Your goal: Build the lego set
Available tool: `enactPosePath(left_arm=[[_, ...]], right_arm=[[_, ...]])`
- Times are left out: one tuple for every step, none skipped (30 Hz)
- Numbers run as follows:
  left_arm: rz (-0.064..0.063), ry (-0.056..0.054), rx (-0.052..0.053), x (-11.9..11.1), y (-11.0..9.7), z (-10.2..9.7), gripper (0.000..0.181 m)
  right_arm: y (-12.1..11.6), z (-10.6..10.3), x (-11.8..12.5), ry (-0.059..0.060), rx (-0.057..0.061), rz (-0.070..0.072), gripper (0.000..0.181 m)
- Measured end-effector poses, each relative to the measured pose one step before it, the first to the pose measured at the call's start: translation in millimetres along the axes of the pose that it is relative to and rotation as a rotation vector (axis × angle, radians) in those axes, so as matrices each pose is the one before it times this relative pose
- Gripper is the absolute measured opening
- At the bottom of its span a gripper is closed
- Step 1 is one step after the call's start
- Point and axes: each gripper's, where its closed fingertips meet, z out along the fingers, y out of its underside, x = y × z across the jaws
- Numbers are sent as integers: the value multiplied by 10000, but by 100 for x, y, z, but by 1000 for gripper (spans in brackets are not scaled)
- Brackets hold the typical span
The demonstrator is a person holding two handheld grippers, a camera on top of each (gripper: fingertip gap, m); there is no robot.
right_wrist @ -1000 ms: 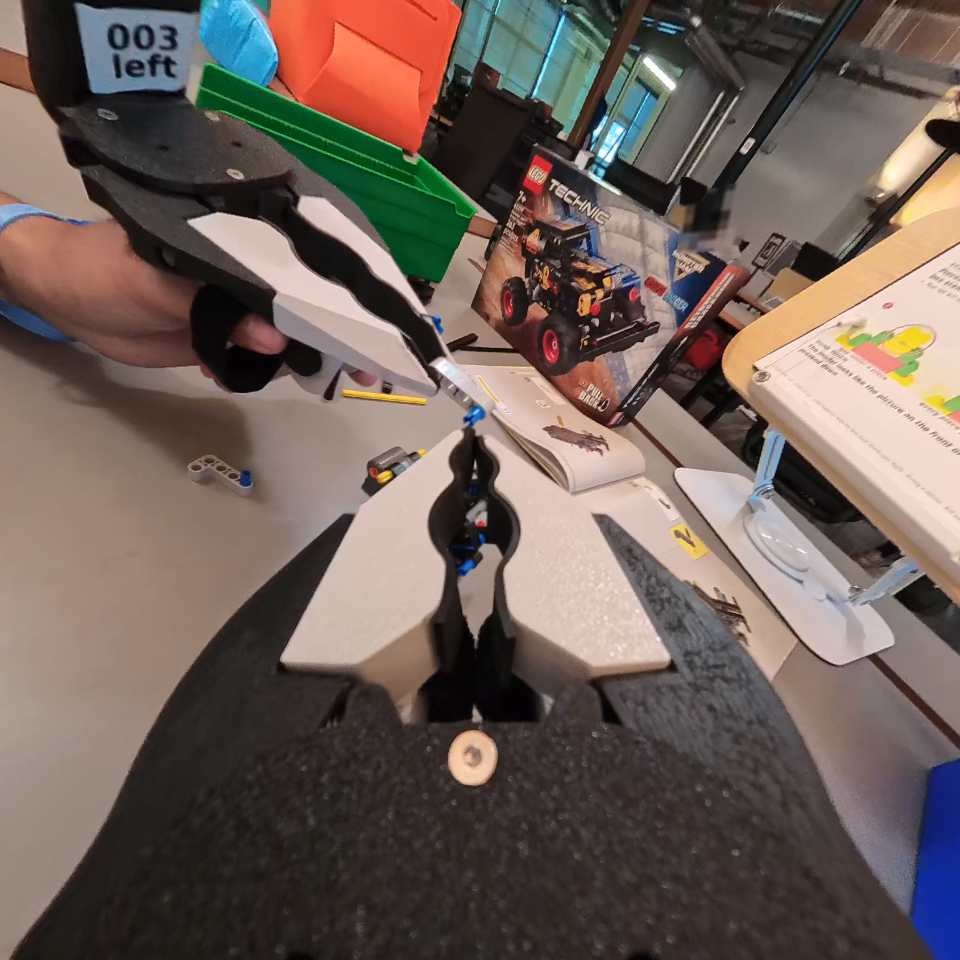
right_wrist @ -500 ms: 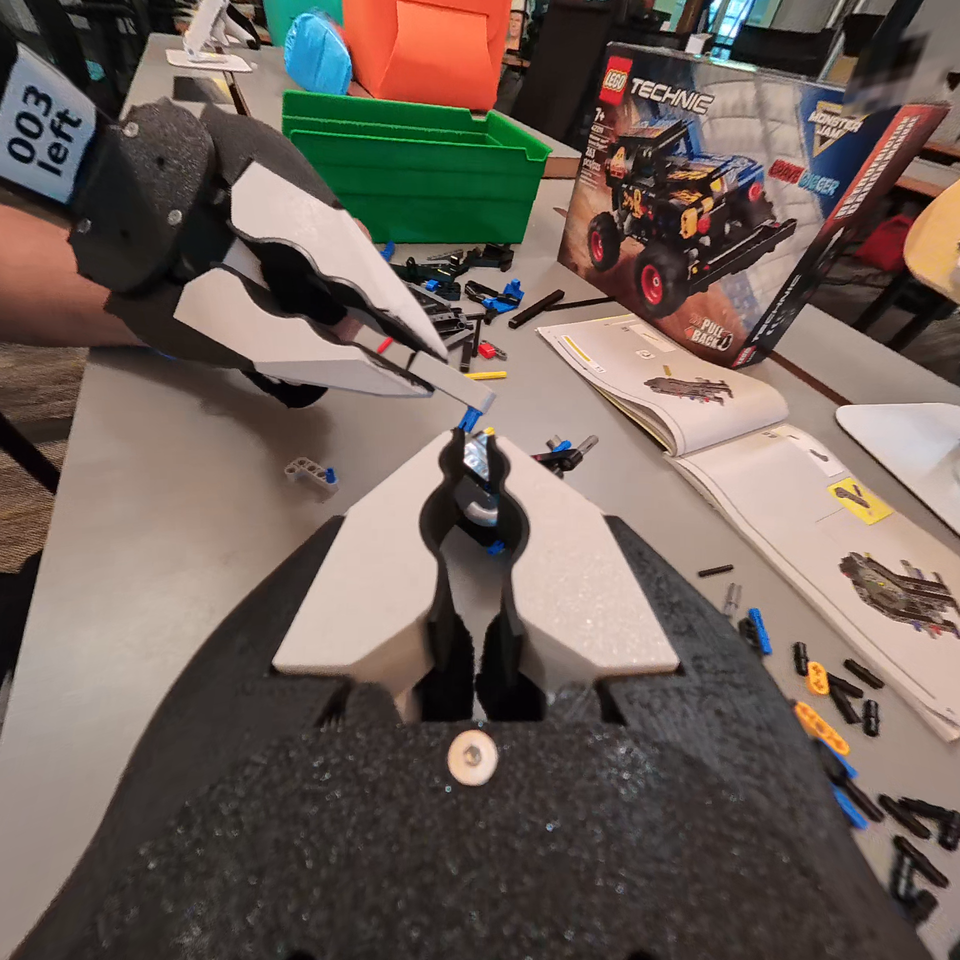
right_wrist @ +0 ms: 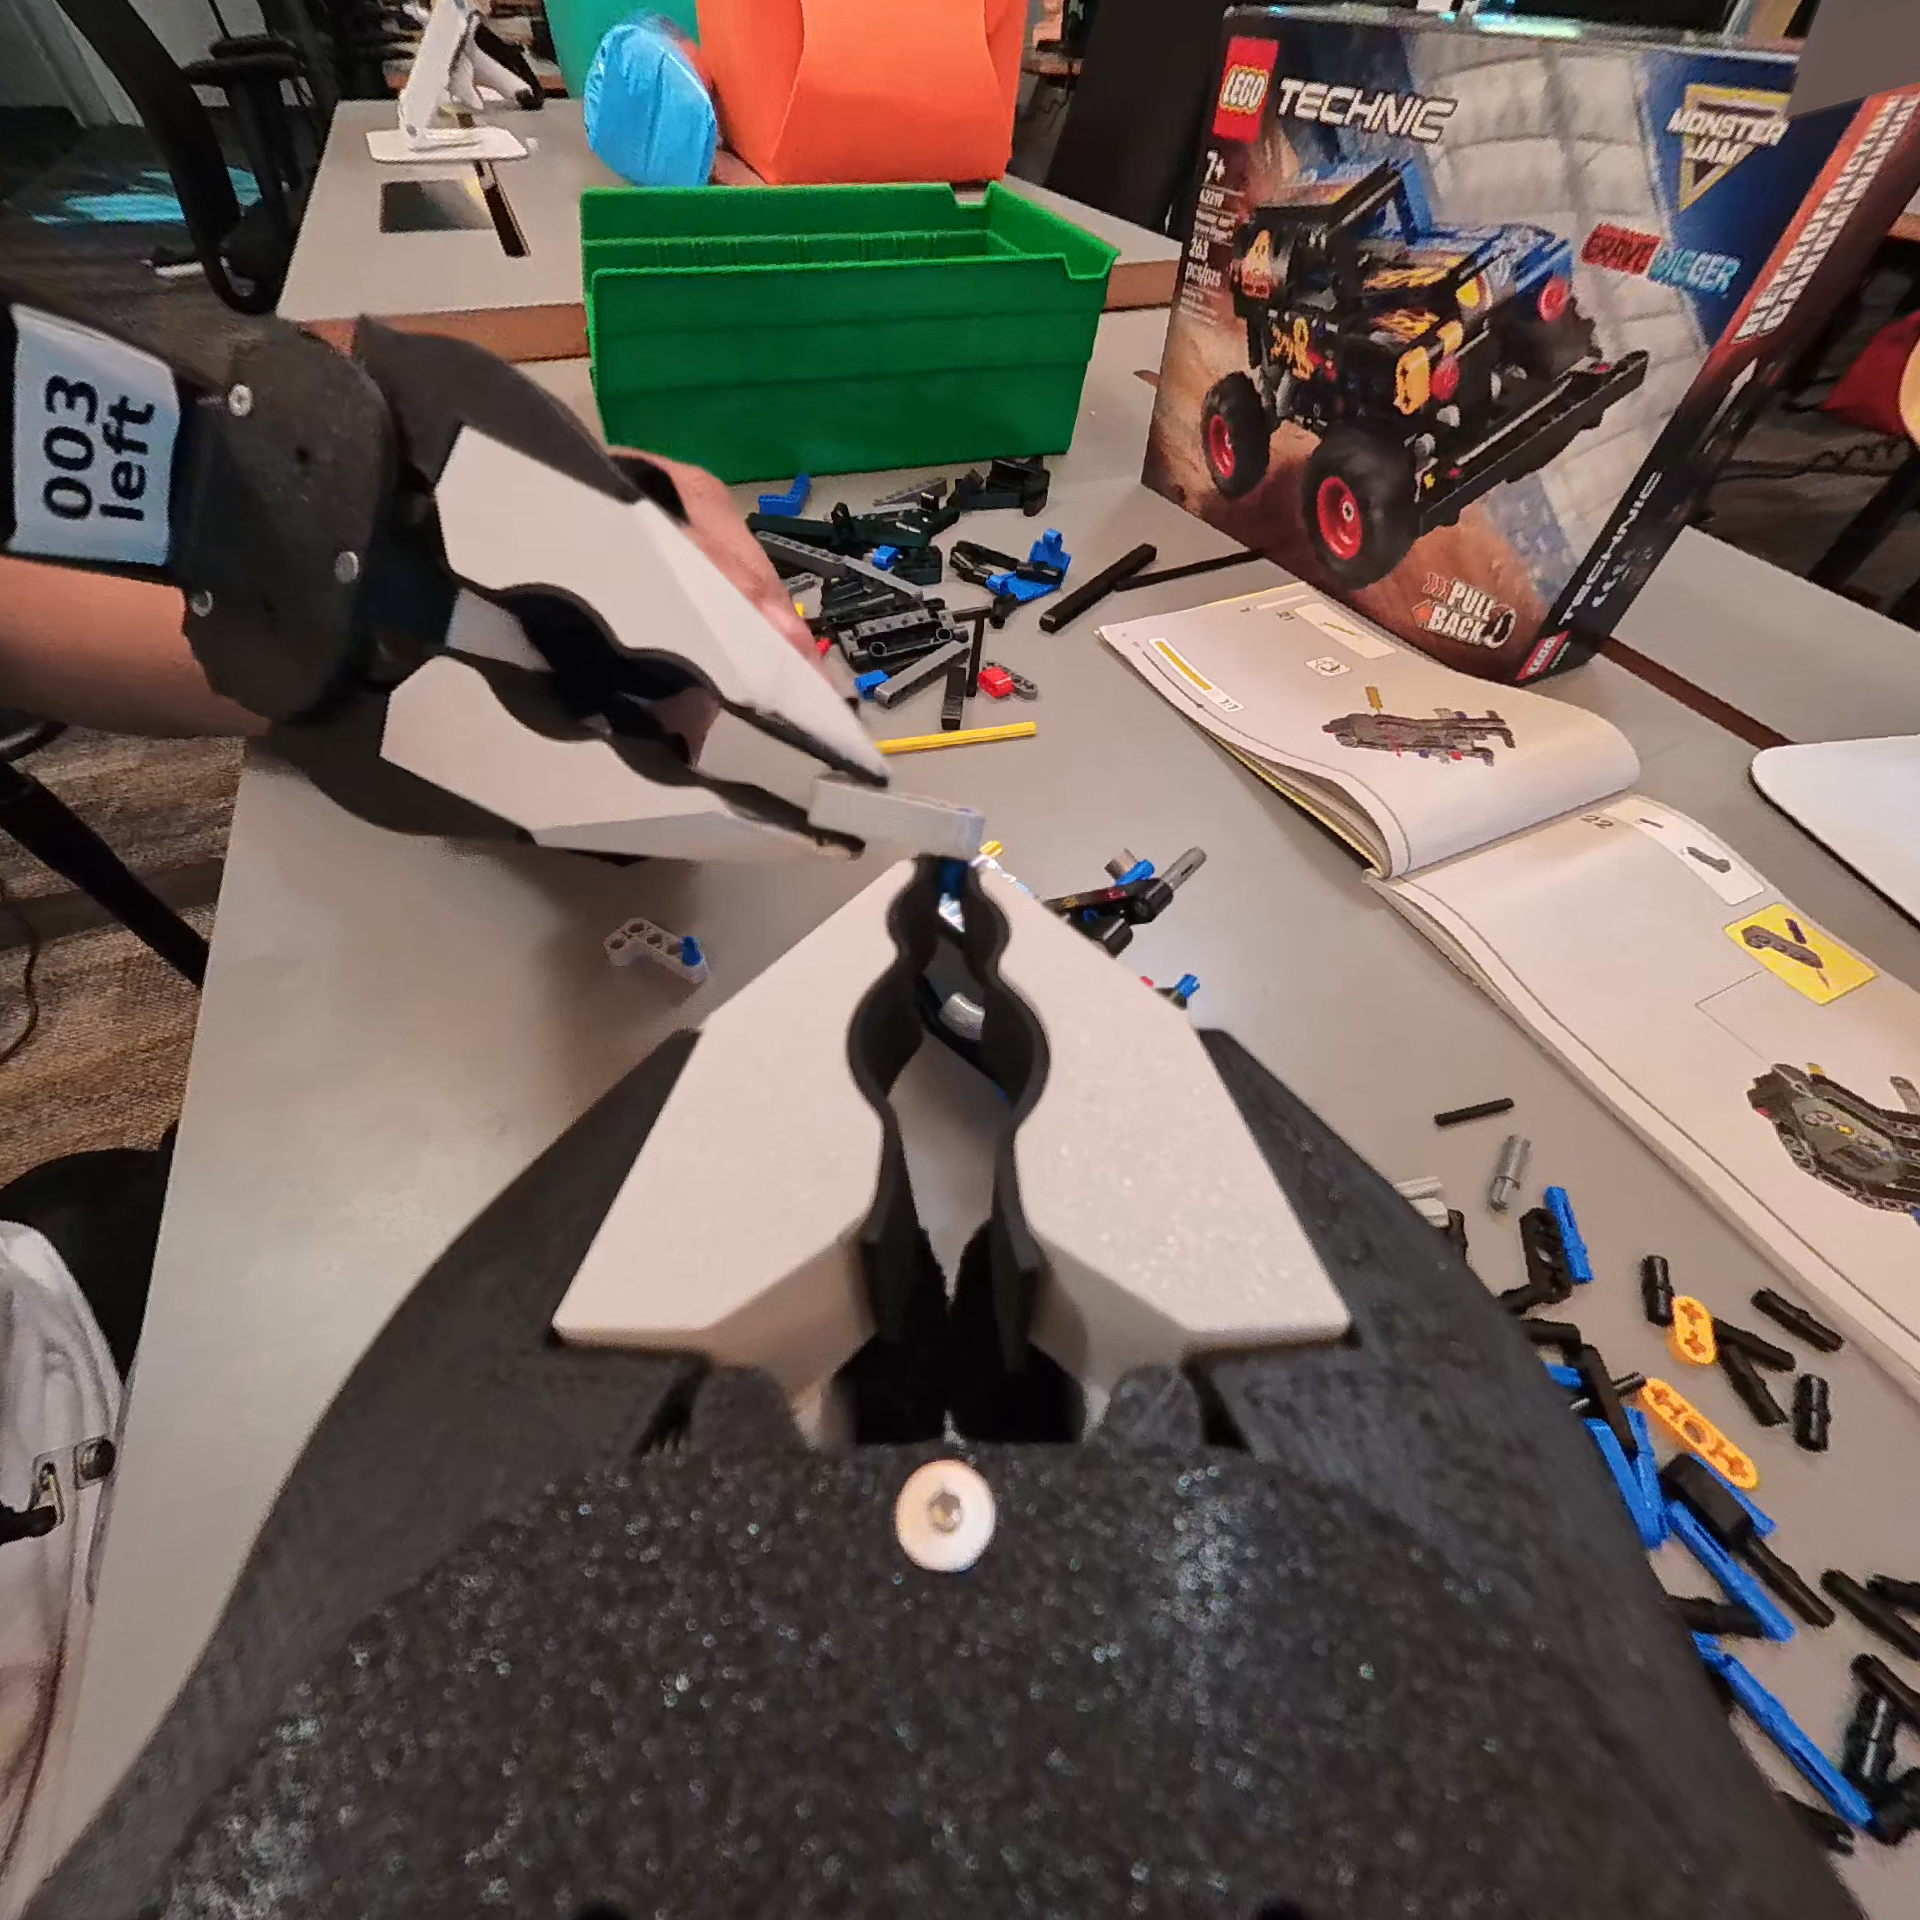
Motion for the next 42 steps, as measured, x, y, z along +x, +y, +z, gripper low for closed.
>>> enactPosePath(left_arm=[[19,-17,-36,109,23,98,9],[-22,17,-18,87,-9,69,9],[-58,49,-5,69,-3,64,9],[-62,11,-28,-5,69,68,9],[-22,-10,-44,-7,88,72,10],[31,0,-68,40,127,85,11],[83,-9,-46,83,77,57,11],[114,-19,9,101,-8,30,11],[127,-28,-20,84,24,14,11],[117,-60,2,31,-3,-4,11],[101,-46,-18,37,16,18,11],[81,-17,-24,54,35,28,10],[54,-41,-8,-14,2,20,7],[0,10,-23,6,-8,-4,6],[-37,95,-74,52,38,-15,6],[-136,99,-83,19,72,-21,6],[-324,97,-124,-12,99,22,6],[-355,95,-147,-18,94,41,6],[-153,18,-147,-57,105,62,6],[63,-95,-108,-90,45,50,6],[113,-115,-108,-39,26,37,6],[26,-111,-75,-38,3,-1,6],[67,-127,4,-100,-84,-59,6],[66,-130,8,-156,-77,-61,6],[-69,-479,-73,-739,40,-65,6],[136,-804,-140,-1688,252,-165,6],[-234,-542,-15,-1907,286,-178,6],[-919,187,79,-1044,199,-101,6],[-1036,394,59,-450,257,-116,6],[-644,463,133,-12,208,-135,6],[-247,546,216,241,76,-179,6],[-259,681,118,381,199,-103,6],[-596,1136,130,869,157,-80,6],[-943,1511,182,1293,-8,-151,6],[-1015,884,421,441,-406,-277,6],[-943,882,632,577,-750,-283,6],[-1061,1171,468,1084,-530,-103,6],[-915,634,355,451,-235,92,6],[-692,483,240,420,-35,226,6],[-625,581,20,673,217,351,6],[-438,216,120,274,61,344,6],[-412,246,186,329,-51,321,6]], right_arm=[[4,-48,54,13,-7,22,3],[124,2,-75,-75,-87,26,3],[92,3,-25,-41,-69,39,3],[-21,-13,-26,-9,-5,34,3],[-3,16,-115,-33,-21,14,3],[122,54,-37,23,-113,-17,3],[118,63,-16,46,-96,-31,3],[112,65,-127,-36,-93,20,3],[136,33,-37,-14,-84,51,3],[39,-11,-9,-41,-21,17,3],[124,23,-6,-57,-89,94,3],[199,45,24,-55,-138,83,3],[180,77,-58,-84,-116,74,3],[133,64,-83,-74,-69,45,3],[123,50,-44,-47,-44,1,3],[54,41,-23,-38,-28,30,3],[25,34,25,-22,-31,65,3],[51,17,66,17,-36,42,4],[33,19,95,55,-21,48,3],[-47,23,79,29,17,130,3],[31,17,60,-5,-22,78,3],[-6,-3,-11,-45,0,69,3],[-188,-85,-74,-96,90,189,3],[-123,-85,-70,-74,35,111,3],[377,51,-125,-71,-283,-63,2],[934,335,-322,-122,-429,-73,2],[832,378,-297,-64,-272,-52,2],[174,130,-55,53,0,-184,2],[-271,-118,241,95,93,-172,2],[-433,-194,124,-81,153,-20,2],[-221,-170,118,-81,42,13,3],[33,-136,103,41,-70,-588,3],[171,-188,257,286,-121,-1285,3],[-21,-325,718,675,-15,-1470,3],[-532,-376,226,370,328,-1549,3],[-834,-342,-135,204,578,-1773,2],[-970,-352,551,754,562,-1771,3],[-957,-287,699,792,390,-1269,3],[-513,30,251,250,52,-410,3],[-475,186,181,87,70,235,3],[-796,68,379,191,383,451,3],[-851,51,180,88,504,282,3]])
